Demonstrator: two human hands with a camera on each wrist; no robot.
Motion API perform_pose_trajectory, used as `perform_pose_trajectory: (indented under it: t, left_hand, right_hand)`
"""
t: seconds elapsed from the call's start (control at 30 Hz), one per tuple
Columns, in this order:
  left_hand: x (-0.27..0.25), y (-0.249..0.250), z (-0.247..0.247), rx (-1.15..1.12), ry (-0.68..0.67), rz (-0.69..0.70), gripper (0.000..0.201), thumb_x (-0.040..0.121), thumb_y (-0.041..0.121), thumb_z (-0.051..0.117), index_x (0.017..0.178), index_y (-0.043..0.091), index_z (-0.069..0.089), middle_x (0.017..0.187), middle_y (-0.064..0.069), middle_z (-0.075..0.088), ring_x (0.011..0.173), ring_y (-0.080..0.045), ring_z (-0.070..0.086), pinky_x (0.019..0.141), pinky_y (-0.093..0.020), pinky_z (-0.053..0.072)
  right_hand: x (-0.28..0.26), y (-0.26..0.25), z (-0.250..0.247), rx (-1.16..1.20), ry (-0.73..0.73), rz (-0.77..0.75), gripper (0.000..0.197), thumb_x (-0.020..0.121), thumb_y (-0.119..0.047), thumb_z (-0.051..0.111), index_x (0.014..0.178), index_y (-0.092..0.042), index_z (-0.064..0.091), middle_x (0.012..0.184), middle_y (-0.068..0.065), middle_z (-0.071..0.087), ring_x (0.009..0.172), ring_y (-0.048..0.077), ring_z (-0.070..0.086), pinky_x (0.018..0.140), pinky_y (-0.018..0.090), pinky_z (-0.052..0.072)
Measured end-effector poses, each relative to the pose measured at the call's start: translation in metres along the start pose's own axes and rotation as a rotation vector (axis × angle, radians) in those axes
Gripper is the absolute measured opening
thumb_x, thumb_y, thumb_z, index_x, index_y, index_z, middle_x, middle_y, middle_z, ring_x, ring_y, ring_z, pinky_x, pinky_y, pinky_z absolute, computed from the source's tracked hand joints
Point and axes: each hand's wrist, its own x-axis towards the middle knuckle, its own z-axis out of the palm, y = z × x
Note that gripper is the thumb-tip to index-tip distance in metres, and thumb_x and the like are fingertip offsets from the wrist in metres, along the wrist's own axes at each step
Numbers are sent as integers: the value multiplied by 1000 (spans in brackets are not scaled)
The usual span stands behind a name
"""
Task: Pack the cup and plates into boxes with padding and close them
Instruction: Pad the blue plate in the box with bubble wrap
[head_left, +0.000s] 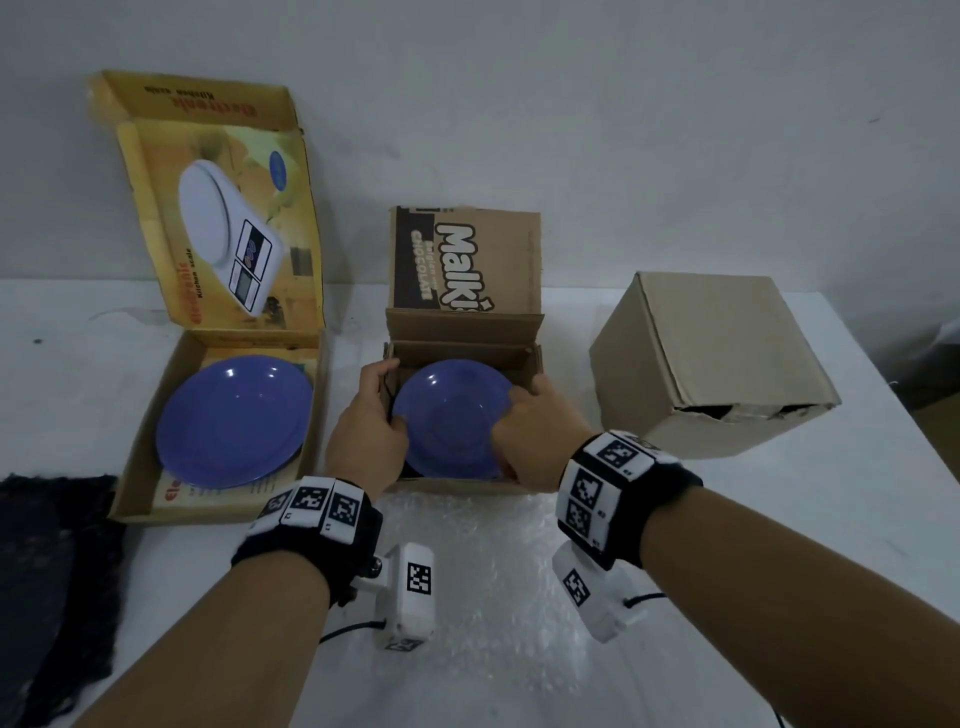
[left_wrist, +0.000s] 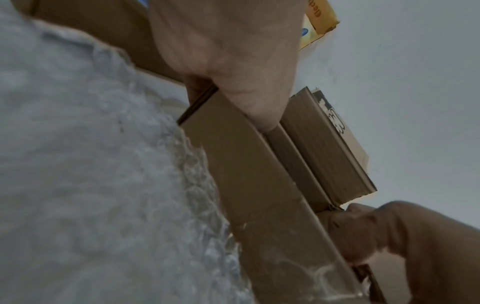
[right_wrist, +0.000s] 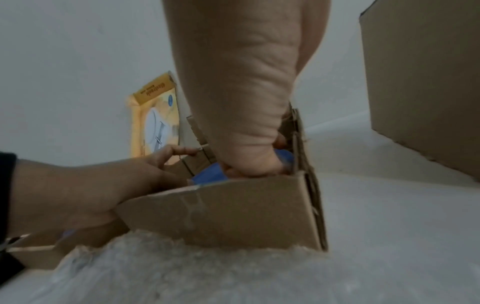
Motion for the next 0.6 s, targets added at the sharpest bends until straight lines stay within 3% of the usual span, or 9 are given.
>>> perform_pose_trajectory:
  t: [0.13, 0.2, 0.27, 0.37, 0.5, 0.6]
  left_hand:
    - [-1, 0, -2, -1, -8, 2, 59, 89, 3, 51, 138, 30, 32, 117, -13, 62, 86, -30, 58, 67, -32, 42]
    - [-1, 2, -2, 9, -12, 12, 58, 90, 4, 50, 138, 29, 32, 119, -12, 62, 89, -32, 59, 68, -31, 40]
    - [-1, 3, -2, 7, -5, 11, 56, 91, 5, 50, 138, 30, 32, 122, -10, 61, 97, -34, 60, 71, -32, 42]
    - [-2, 2, -1, -1, 10, 11, 56, 91, 5, 51, 138, 30, 33, 126, -8, 60, 100, -33, 59, 73, -34, 44]
    - [-3, 2, 2, -5, 20, 15, 60, 88, 2, 52, 138, 30, 33, 120, -11, 62, 96, -34, 60, 74, -38, 48]
    - [-5, -2, 3, -17, 19, 5, 61, 88, 2, 51, 138, 32, 32, 116, -11, 63, 90, -31, 60, 71, -37, 48]
  right_hand:
    - [-5, 11, -6, 83, 35, -48, 19, 91, -17, 52, 106, -21, 62, 101, 3, 66, 102, 27, 56, 100, 36, 27]
    - [-8, 19, -14, 115, -32, -44, 23, 93, -20, 51, 112, -23, 64, 102, 2, 67, 99, 26, 57, 100, 36, 27]
    - [-8, 24, -19, 147, -94, -25, 20, 93, -25, 51, 102, -24, 69, 91, -1, 66, 89, 24, 55, 95, 38, 27]
    - [-9, 21, -18, 176, -126, 17, 18, 91, -31, 54, 95, -24, 70, 86, -2, 63, 89, 22, 54, 88, 37, 25]
    - [-6, 13, -8, 70, -36, 49, 14, 90, -18, 53, 95, -22, 66, 83, 0, 54, 98, 26, 51, 92, 39, 27]
    - [-1, 9, -2, 58, -30, 44, 6, 87, -20, 56, 88, -23, 62, 81, 0, 54, 98, 26, 52, 96, 40, 26]
